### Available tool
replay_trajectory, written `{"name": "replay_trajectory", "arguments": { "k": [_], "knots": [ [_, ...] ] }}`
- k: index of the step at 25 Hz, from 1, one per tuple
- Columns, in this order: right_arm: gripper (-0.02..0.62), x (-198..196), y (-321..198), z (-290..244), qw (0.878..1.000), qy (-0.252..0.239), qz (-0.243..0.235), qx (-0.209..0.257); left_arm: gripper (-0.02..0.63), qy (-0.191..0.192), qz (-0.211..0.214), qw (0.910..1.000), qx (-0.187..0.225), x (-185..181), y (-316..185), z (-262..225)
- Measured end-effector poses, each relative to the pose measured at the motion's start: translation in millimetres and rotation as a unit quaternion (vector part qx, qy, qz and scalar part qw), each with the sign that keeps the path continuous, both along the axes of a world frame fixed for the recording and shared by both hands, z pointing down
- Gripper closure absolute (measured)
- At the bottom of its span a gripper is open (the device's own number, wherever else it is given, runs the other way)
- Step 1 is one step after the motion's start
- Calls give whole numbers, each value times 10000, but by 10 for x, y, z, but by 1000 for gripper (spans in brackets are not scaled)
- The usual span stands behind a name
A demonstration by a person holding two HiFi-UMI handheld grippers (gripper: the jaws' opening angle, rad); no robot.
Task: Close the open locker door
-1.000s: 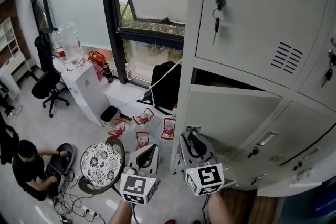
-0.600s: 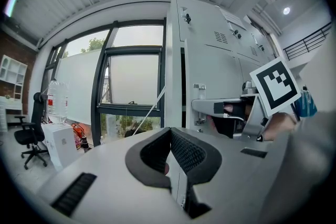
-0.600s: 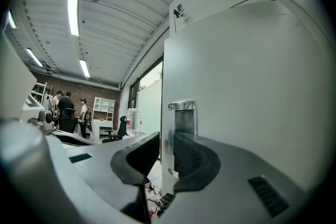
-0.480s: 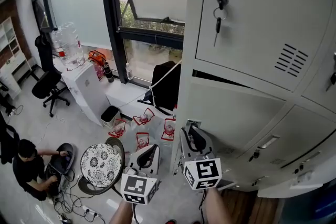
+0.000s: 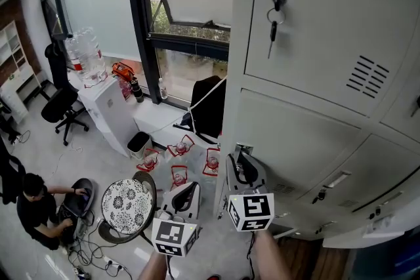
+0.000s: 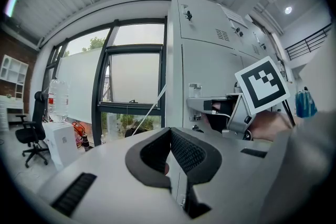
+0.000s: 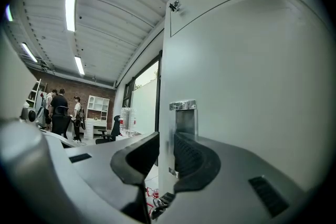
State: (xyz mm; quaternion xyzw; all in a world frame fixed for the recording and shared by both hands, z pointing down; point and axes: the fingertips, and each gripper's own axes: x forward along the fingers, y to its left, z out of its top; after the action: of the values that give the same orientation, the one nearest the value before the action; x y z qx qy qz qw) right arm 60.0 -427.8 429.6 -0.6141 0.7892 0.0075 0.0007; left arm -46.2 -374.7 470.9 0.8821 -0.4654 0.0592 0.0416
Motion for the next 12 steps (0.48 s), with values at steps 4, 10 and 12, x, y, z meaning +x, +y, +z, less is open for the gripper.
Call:
{"name": "replay_trajectory", "arguments": {
  "k": [4, 10, 12],
  "knots": [
    [503, 11, -39, 5, 10000, -5, 50, -1, 584, 3, 7, 10000, -9, 32, -5, 13],
    [503, 45, -110, 10, 9999, 4, 119, -11, 584, 16, 10, 10000, 2, 52, -13, -4],
    [502, 53, -118, 8, 9999, 6, 154, 4, 584, 14, -9, 10000, -1, 42, -22, -3]
  ]
}}
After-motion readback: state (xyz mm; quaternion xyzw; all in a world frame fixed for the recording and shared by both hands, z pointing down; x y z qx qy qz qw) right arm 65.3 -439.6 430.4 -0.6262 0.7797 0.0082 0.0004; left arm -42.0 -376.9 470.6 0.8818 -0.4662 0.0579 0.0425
